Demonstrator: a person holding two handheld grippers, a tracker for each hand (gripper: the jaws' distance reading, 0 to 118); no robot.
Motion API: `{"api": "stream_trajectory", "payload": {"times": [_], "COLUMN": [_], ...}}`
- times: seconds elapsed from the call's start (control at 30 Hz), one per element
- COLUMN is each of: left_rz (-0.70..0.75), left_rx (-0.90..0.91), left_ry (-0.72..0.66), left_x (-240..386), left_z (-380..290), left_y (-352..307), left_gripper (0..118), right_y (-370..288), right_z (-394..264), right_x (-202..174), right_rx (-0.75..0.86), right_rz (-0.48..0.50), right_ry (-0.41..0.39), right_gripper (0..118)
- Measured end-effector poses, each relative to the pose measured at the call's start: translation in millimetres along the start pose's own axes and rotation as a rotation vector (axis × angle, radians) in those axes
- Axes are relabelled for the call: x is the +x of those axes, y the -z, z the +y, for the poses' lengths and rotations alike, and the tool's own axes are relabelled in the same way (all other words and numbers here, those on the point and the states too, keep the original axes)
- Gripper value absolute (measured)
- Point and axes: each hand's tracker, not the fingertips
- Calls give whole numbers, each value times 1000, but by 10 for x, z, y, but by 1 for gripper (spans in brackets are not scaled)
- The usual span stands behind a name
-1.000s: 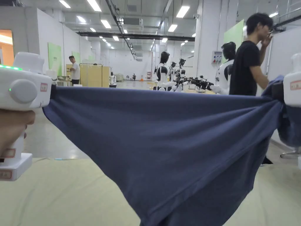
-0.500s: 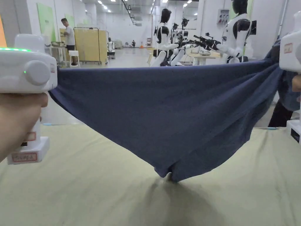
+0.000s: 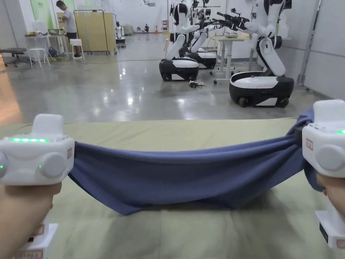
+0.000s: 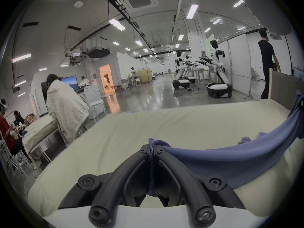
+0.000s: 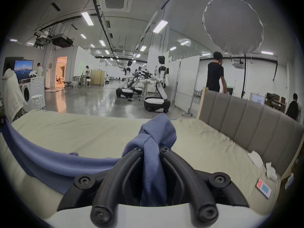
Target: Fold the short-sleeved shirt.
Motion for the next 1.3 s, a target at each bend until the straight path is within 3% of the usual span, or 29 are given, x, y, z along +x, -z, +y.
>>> {"api": "stream_trajectory", "payload": {"times": [0.07, 0.33, 0.43, 0.53, 0.7, 0.83, 1.07, 1.1, 1.13, 1.2, 1.23, 1.27, 1.3], "left_rz": [8, -49, -72, -111, -156, -166, -182, -187, -197, -191, -197, -207, -208], "left_rx": [-2, -59, -80, -79, -114, -164, -229, -246, -274, -260, -280, -293, -285], "left_ry": [-10, -87, -110, -57, -5, -15, 82, 87, 73, 31, 2, -22, -30], "left_x": [-17, -438, -674, -818, -988, -1069, -1020, -1014, -986, -1021, -1057, -1116, -1170], "left_z": [-214, -817, -986, -1192, -1592, -1881, -2372, -2424, -2447, -2509, -2510, -2576, -2572], "left_y": [-182, -965, -1342, -1741, -2276, -2596, -2903, -2885, -2921, -2969, -2999, -2965, -3028], "left_gripper": [1, 1, 1, 1, 1, 1, 3, 7, 19, 75, 96, 106, 105], "right_y": [-234, -1342, -1793, -2253, -2910, -3185, -3285, -3300, -3247, -3222, -3246, -3320, -3444], "right_z": [-191, -706, -784, -902, -1297, -1571, -1972, -1999, -2043, -2140, -2162, -2138, -2075], "right_x": [90, 524, 702, 886, 1068, 1143, 1143, 1068, 1044, 1055, 1142, 1224, 1297], "right_rx": [-15, -60, -86, -108, -178, -216, -282, -338, -436, -506, -493, -459, -399], "right_rz": [13, 98, 140, 174, 227, 239, 221, 245, 263, 188, 181, 196, 212], "right_ry": [20, -54, -47, -16, -39, -66, -123, -121, -143, -116, -51, 6, 41], "right_gripper": [14, 14, 14, 14, 14, 14, 14, 15, 25, 100, 113, 113, 113]}}
